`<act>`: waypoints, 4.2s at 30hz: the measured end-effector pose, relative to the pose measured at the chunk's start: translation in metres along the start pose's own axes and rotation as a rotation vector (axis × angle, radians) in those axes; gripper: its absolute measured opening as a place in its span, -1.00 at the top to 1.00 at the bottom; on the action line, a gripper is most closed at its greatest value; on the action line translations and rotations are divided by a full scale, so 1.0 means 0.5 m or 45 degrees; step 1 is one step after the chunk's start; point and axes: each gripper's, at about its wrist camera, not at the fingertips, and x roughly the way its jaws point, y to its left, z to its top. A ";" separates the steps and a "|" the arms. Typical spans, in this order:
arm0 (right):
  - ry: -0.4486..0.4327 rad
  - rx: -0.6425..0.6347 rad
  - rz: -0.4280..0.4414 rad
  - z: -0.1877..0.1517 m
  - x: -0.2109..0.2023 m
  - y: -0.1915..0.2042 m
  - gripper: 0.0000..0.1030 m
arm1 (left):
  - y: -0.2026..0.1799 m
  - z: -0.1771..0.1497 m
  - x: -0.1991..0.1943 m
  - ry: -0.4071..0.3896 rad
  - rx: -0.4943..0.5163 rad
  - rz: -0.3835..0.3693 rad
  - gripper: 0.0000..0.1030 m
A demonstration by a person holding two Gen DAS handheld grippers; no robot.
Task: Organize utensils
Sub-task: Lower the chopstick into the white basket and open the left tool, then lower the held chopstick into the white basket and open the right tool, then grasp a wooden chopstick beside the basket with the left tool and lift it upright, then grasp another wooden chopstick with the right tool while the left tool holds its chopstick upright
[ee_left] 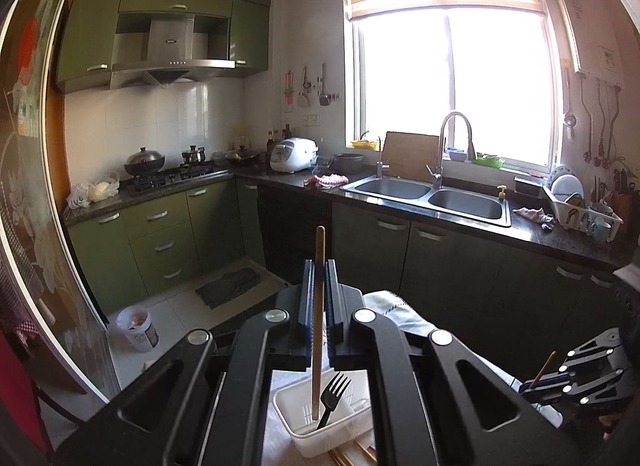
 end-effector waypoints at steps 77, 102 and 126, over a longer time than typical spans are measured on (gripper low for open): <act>-0.148 0.330 0.052 -0.196 -0.080 -0.173 0.44 | -0.055 -0.469 0.221 1.139 -0.341 0.291 0.45; 0.287 0.069 -0.063 -0.160 0.189 -0.045 0.57 | -0.036 -0.379 -0.002 0.568 -0.325 0.314 0.89; 0.609 -0.042 -0.268 -0.142 0.467 0.049 0.84 | 0.008 -0.394 -0.127 0.322 -0.288 0.307 0.89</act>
